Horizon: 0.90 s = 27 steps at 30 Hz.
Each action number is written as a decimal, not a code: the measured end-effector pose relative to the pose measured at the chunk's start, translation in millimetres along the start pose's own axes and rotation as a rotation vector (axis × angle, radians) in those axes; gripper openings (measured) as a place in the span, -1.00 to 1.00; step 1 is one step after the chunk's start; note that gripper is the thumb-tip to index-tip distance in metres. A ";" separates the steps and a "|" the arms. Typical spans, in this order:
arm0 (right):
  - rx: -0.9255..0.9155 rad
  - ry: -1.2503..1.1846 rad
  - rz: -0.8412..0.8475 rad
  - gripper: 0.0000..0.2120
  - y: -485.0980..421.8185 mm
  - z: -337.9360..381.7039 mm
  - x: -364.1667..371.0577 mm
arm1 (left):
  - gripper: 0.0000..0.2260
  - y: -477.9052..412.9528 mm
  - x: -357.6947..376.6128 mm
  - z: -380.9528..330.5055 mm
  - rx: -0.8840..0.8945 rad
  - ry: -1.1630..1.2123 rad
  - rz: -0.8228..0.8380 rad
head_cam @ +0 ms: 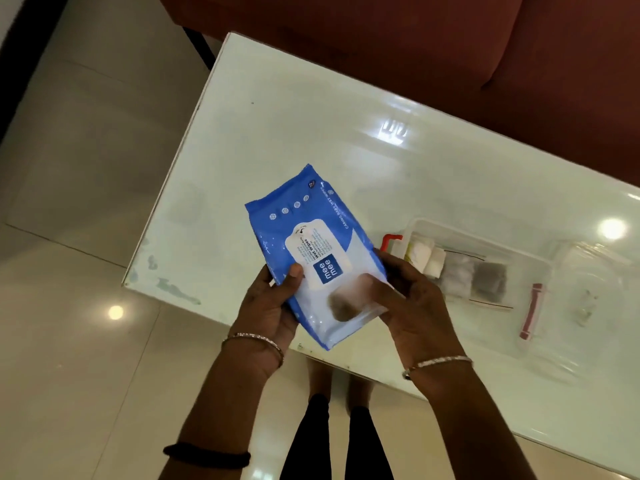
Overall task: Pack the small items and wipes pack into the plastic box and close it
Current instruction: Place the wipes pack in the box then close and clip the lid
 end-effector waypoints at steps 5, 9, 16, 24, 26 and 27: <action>0.037 -0.411 0.031 -0.48 28.2 -0.9 -26.9 | -0.47 13.8 58.6 35.4 0.075 0.126 0.068; -0.037 -0.435 -0.121 -0.56 44.1 1.4 -63.5 | -0.40 25.0 89.2 57.7 0.127 -0.074 0.077; -0.114 -0.419 -0.249 -0.60 56.3 13.6 -145.2 | -0.52 20.1 101.0 71.7 0.022 -0.010 0.036; 0.071 -0.353 -0.222 -0.60 47.3 -14.5 -209.4 | -0.75 -16.9 107.0 66.6 0.032 -0.795 0.021; 0.088 -0.349 -0.209 -0.66 37.5 -20.6 -207.4 | -0.75 -24.0 114.6 63.5 0.083 -0.973 0.015; 0.099 -0.336 -0.204 -0.71 31.8 -23.7 -205.0 | -0.75 -26.8 119.0 62.7 0.100 -1.030 0.010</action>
Point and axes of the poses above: each hand's wrist, its own y-axis away from the middle knuckle, its own x-axis out of the palm, z = x × y, the point moved 9 cm from there along -y, towards the middle knuckle, and after that the axes turned 3 degrees about z, right-handed, at the moved point
